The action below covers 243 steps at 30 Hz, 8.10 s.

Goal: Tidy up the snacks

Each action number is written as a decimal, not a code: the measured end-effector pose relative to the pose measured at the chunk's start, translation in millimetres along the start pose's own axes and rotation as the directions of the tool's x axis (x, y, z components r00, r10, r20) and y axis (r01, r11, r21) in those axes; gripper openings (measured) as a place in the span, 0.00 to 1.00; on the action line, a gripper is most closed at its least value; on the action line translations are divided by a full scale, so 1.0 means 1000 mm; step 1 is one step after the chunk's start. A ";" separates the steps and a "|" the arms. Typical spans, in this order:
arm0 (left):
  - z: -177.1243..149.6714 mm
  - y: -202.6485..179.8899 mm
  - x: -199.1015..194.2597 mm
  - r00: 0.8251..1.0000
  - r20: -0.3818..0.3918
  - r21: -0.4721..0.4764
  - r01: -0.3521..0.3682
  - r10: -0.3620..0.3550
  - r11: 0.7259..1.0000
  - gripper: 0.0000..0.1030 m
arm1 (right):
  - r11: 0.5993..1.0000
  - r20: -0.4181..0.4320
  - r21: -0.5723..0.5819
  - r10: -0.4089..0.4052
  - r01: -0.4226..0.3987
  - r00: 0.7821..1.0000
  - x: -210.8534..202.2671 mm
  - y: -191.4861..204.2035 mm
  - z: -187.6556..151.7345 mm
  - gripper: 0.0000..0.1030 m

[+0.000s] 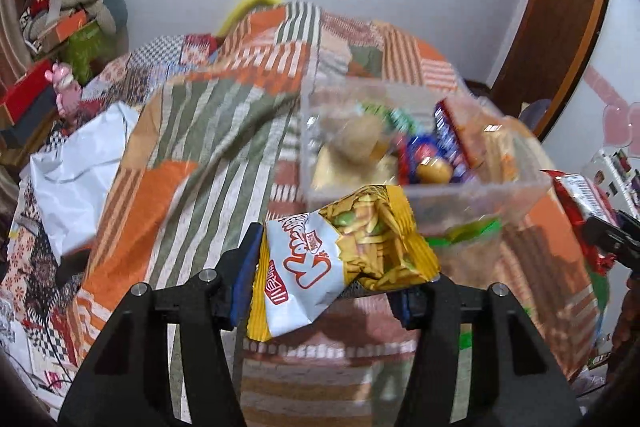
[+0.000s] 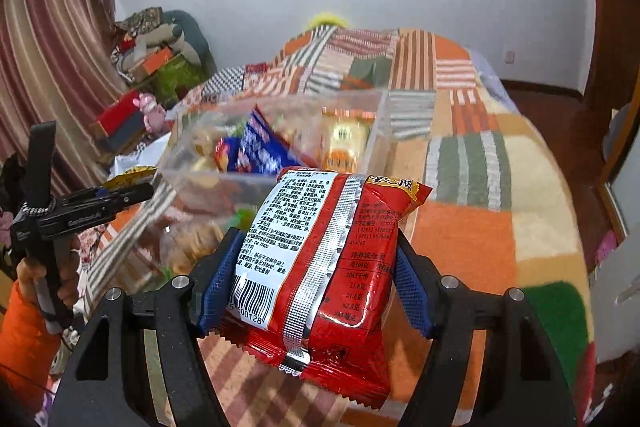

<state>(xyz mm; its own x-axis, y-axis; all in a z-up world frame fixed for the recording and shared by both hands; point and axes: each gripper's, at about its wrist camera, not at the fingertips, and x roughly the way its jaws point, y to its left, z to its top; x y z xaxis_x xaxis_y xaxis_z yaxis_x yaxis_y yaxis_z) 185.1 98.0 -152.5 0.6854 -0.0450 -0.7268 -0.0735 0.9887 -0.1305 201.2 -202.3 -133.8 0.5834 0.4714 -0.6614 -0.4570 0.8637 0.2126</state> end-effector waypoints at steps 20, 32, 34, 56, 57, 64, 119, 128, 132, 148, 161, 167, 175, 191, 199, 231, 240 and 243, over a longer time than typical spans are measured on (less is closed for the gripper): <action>0.082 -0.033 0.002 0.990 0.137 0.029 0.038 -0.042 0.999 0.53 | 0.999 0.120 -0.018 0.048 -0.046 0.992 0.024 0.009 0.069 0.66; 0.099 -0.041 0.054 0.997 0.069 0.047 0.032 -0.035 0.998 0.53 | 0.997 0.031 -0.001 0.080 -0.080 0.996 0.084 0.018 0.086 0.66; 0.101 -0.042 0.065 0.998 0.049 0.051 0.031 -0.034 0.998 0.53 | 0.997 0.011 0.006 0.082 -0.082 0.997 0.093 0.016 0.088 0.66; 0.100 -0.055 0.098 0.998 -0.035 0.087 0.050 -0.047 0.995 0.59 | 0.998 -0.059 -0.048 0.044 -0.047 0.997 0.107 0.012 0.091 0.68; 0.100 -0.054 0.095 0.998 -0.032 0.085 0.052 -0.049 0.995 0.60 | 0.998 -0.057 -0.044 0.046 -0.048 0.997 0.106 0.011 0.091 0.68; 0.098 -0.054 0.062 0.998 0.017 0.080 0.062 -0.063 0.995 0.68 | 0.998 -0.023 -0.054 0.041 -0.042 0.999 0.081 0.014 0.089 0.68; -0.044 -0.022 0.018 0.991 -0.100 -0.019 0.089 -0.091 0.996 0.61 | 0.994 -0.220 0.026 0.111 -0.108 0.969 0.101 0.035 -0.002 0.68; -0.042 -0.020 0.039 0.982 -0.164 -0.020 0.087 -0.089 0.996 0.69 | 0.993 -0.253 0.019 0.113 -0.112 0.961 0.111 0.037 -0.004 0.50; -0.043 -0.022 0.046 0.982 -0.164 -0.029 0.086 -0.089 0.996 0.68 | 0.991 -0.247 0.026 0.135 -0.133 0.960 0.106 0.033 -0.006 0.45; -0.016 -0.020 -0.003 0.998 -0.022 -0.001 0.056 -0.056 0.998 0.48 | 0.991 -0.108 0.005 0.135 -0.135 0.985 0.053 0.027 0.004 0.45; 0.034 -0.039 -0.022 0.989 0.108 0.030 0.096 -0.099 0.995 0.48 | 0.995 0.016 -0.014 0.103 -0.103 0.995 0.040 0.029 0.041 0.45; 0.056 -0.053 -0.006 0.987 0.118 0.051 0.103 -0.108 0.993 0.48 | 0.996 0.017 -0.025 0.084 -0.083 0.996 0.052 0.025 0.050 0.45; 0.075 -0.065 0.032 0.990 0.083 0.056 0.112 -0.116 0.992 0.48 | 0.997 -0.013 -0.028 0.078 -0.079 0.997 0.073 0.020 0.053 0.45; 0.071 -0.065 0.074 0.995 0.015 0.058 0.093 -0.094 0.994 0.65 | 0.997 -0.081 -0.027 0.073 -0.075 0.994 0.097 0.019 0.052 0.46; 0.069 -0.061 0.057 0.994 0.018 0.017 0.110 -0.110 0.994 0.82 | 0.998 -0.097 -0.037 0.054 -0.058 0.994 0.087 0.019 0.047 0.52; 0.041 -0.079 -0.168 0.891 0.449 0.080 0.031 -0.064 0.996 0.86 | 0.996 0.360 -0.083 0.048 -0.020 0.932 -0.117 0.052 0.054 0.83; 0.026 -0.087 -0.186 0.879 0.473 0.095 0.025 -0.067 0.995 0.93 | 0.996 0.393 -0.071 -0.017 0.049 0.919 -0.122 0.059 0.046 0.99; 0.024 -0.087 -0.185 0.880 0.470 0.090 0.035 -0.073 0.995 0.93 | 0.995 0.392 -0.068 -0.039 0.071 0.919 -0.121 0.061 0.044 0.99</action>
<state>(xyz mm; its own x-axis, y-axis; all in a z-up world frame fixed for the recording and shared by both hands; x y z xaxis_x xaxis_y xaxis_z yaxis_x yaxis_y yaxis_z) 81.6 23.3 9.6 0.9488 -0.0446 -0.3126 0.0157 0.9954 -0.0943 132.3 -198.8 -8.7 0.8174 0.4697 -0.3337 -0.4588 0.8809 0.1160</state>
